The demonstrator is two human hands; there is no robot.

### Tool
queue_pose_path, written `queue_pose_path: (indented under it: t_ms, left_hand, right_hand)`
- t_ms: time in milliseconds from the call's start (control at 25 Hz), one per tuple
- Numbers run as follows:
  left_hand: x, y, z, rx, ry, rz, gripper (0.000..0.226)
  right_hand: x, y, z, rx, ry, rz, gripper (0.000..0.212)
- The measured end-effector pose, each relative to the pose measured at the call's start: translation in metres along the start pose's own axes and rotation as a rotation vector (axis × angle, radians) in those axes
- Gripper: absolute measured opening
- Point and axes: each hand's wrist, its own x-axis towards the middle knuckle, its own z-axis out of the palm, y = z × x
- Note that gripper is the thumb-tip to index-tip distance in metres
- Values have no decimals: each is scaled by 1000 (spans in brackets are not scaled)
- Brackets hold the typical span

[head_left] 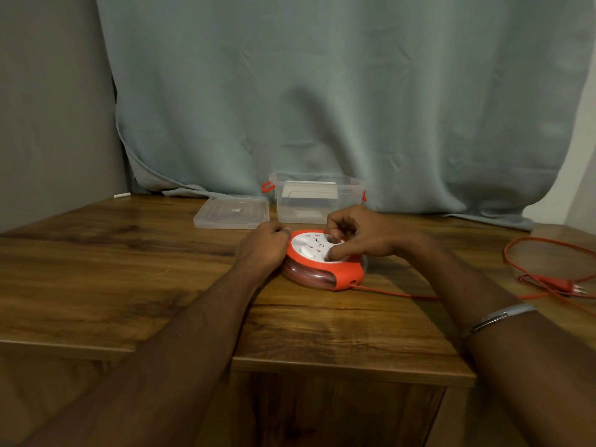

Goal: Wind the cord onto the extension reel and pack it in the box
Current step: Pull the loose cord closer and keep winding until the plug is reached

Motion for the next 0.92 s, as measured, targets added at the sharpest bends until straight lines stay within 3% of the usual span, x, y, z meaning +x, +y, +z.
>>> queue_pose_path:
  t_ms: [320,400,480,640,920]
  left_hand:
    - [-1,0,-1,11,-9,9,41]
    - [0,0,-1,-5,-5,22,39]
    - [0,0,-1,-28,-1,31,37]
    - [2,0,0,-32,-4,22,37]
    - [3,-2,0,-53,-29,17,37]
  right_hand:
    - [6,-17,18,-297,111,-22,59]
    - [6,-19,18,-221,119,-60,41]
    - [3,-17,11,-77,117,-75,9]
    - [-1,-7,-3,-74,33,-70,44]
    - [-2,-1,-8,96,-97,29,54]
